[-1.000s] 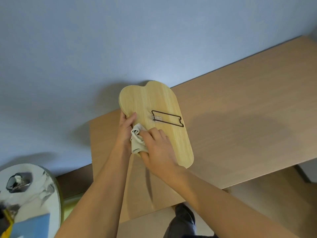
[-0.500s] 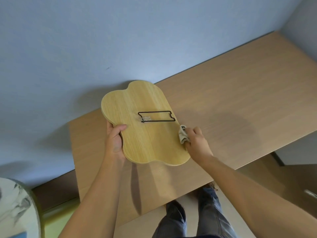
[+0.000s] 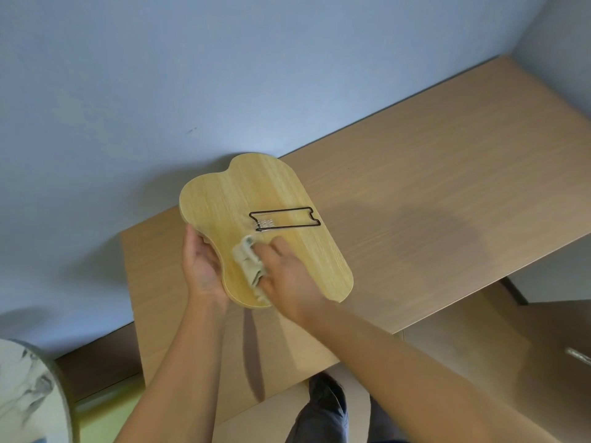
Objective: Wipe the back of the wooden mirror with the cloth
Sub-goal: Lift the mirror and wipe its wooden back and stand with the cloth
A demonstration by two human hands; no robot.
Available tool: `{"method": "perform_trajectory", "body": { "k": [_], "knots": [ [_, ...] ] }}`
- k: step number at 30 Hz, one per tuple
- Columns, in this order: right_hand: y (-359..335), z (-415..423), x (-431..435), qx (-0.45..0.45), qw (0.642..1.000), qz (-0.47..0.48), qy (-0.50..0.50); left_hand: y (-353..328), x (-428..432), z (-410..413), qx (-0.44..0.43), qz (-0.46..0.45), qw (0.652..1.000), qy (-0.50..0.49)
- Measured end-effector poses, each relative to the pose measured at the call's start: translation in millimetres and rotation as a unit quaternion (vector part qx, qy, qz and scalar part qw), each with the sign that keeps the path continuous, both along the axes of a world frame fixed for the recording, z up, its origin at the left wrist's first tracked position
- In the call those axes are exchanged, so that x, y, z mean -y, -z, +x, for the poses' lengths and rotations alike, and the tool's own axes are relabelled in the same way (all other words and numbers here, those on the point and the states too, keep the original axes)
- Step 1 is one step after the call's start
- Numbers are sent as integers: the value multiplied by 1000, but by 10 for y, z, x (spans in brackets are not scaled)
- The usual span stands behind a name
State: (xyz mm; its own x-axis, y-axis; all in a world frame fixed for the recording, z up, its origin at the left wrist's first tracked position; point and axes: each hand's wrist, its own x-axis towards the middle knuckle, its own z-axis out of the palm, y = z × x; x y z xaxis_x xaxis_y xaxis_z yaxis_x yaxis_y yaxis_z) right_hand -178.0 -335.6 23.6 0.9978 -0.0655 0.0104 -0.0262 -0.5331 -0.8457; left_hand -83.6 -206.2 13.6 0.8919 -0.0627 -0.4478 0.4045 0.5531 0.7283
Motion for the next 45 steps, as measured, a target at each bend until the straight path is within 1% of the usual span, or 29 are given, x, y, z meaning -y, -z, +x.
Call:
{"method": "perform_trajectory", "body": {
  "k": [1, 4, 8, 11, 13, 15, 17, 19, 20, 21, 22, 24, 26, 28, 32, 34, 36, 38, 40, 42, 43, 45],
  "knots": [
    [83, 6, 117, -9, 999, 14, 35, 12, -2, -12, 2, 13, 1000, -7],
    [397, -20, 482, -29, 993, 3, 117, 54, -34, -31, 14, 29, 999, -5],
    [684, -50, 892, -85, 981, -41, 171, 87, -50, -25, 21, 33, 999, -2],
    [647, -21, 1040, -133, 966, -70, 212, 83, -49, -22, 19, 24, 1000, -7],
    [471, 17, 952, -107, 965, -64, 229, 70, -40, -38, 14, 13, 1000, -15],
    [184, 53, 657, -17, 982, -43, 181, 76, -25, -55, -1, -3, 1000, -27],
    [-112, 69, 247, 62, 995, -19, 70, 67, -23, -61, -12, -22, 999, -31],
    [-250, 57, -102, 84, 995, -43, -44, 28, -37, -57, -7, -49, 999, -14],
    [-254, 53, -194, 86, 991, -69, -81, 17, -44, -56, 2, -55, 998, -7],
    [-218, 48, -218, 79, 988, -88, -102, 17, -47, -60, 9, -51, 999, -5],
    [-159, 45, -184, 63, 989, -88, -100, 29, -42, -65, 7, -47, 999, -7],
    [9, 35, -10, 31, 997, -52, -50, 93, -28, -67, 1, -45, 999, -16],
    [222, 20, 232, 26, 999, -36, 17, 150, -27, -63, 2, -37, 999, -26],
    [442, -8, 494, 16, 997, -51, 59, 178, -37, -66, 3, -36, 999, -28],
    [803, -114, 984, -67, 986, -95, 117, 185, -48, -61, 8, -58, 998, -32],
    [882, -144, 1164, -112, 976, -123, 141, 173, -30, -57, 6, -70, 997, -35],
    [848, -120, 1264, -130, 965, -155, 164, 178, -20, -55, 2, -76, 996, -43],
    [677, -16, 1218, -98, 966, -140, 192, 191, -26, -58, -9, -82, 995, -51],
    [377, 165, 985, -13, 980, -86, 178, 221, -40, -61, -22, -84, 995, -48],
    [15, 409, 642, 73, 990, -39, 113, 224, -54, -77, -38, -80, 996, -35],
    [-139, 533, 454, 99, 992, -26, 70, 217, -57, -91, -44, -81, 995, -28],
    [-323, 744, 88, 102, 994, -31, -6, 203, -67, -104, -42, -82, 996, -19]
  ]
}}
